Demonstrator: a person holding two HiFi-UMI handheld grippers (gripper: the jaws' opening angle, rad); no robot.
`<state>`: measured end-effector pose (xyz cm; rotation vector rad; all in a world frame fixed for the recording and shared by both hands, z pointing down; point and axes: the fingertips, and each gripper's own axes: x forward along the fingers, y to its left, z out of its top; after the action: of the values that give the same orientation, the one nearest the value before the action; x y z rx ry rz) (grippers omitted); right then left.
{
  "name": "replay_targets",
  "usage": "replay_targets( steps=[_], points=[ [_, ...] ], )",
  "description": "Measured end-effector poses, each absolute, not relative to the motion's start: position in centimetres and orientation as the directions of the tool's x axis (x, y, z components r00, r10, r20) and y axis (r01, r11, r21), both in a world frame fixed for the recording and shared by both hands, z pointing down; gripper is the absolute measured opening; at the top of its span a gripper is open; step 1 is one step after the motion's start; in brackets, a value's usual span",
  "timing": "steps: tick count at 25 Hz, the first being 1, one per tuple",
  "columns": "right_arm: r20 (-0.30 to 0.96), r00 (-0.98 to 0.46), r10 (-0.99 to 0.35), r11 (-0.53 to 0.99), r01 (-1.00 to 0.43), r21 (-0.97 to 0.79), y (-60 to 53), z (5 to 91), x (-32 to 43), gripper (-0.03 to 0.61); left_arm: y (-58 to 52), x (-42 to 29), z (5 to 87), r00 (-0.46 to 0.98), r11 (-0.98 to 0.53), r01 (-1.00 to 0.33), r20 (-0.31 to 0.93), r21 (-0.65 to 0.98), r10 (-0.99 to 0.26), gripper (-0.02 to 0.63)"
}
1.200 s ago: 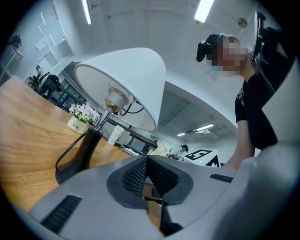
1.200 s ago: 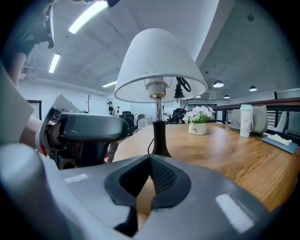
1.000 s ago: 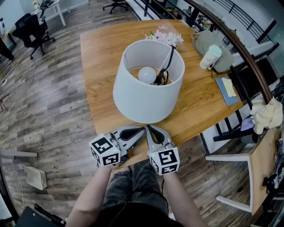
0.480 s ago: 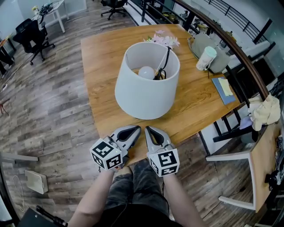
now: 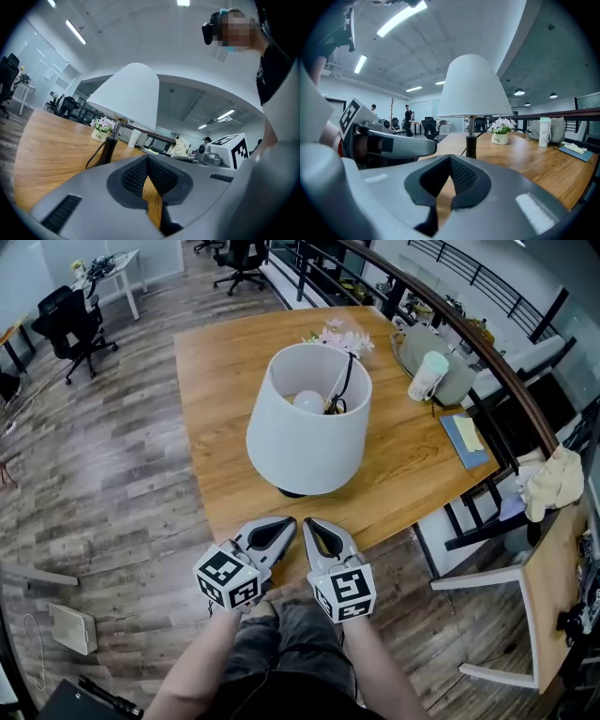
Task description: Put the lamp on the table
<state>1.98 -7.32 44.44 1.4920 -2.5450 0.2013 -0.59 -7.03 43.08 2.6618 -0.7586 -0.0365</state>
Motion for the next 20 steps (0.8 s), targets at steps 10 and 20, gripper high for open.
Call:
replay_targets(
  steps=[10, 20],
  points=[
    [0.209, -0.541, -0.815, 0.552, -0.834, -0.004, -5.7, 43.2, 1.9, 0.006, -6.1, -1.0, 42.3, 0.768, -0.717, -0.63, 0.099, 0.297, -0.633, -0.003],
    [0.206, -0.618, -0.759, 0.635, -0.772, 0.022, -1.9, 41.0, 2.6, 0.006, -2.3, -0.5, 40.3, 0.694, -0.653, -0.708, 0.092, 0.267, -0.715, -0.003]
  ],
)
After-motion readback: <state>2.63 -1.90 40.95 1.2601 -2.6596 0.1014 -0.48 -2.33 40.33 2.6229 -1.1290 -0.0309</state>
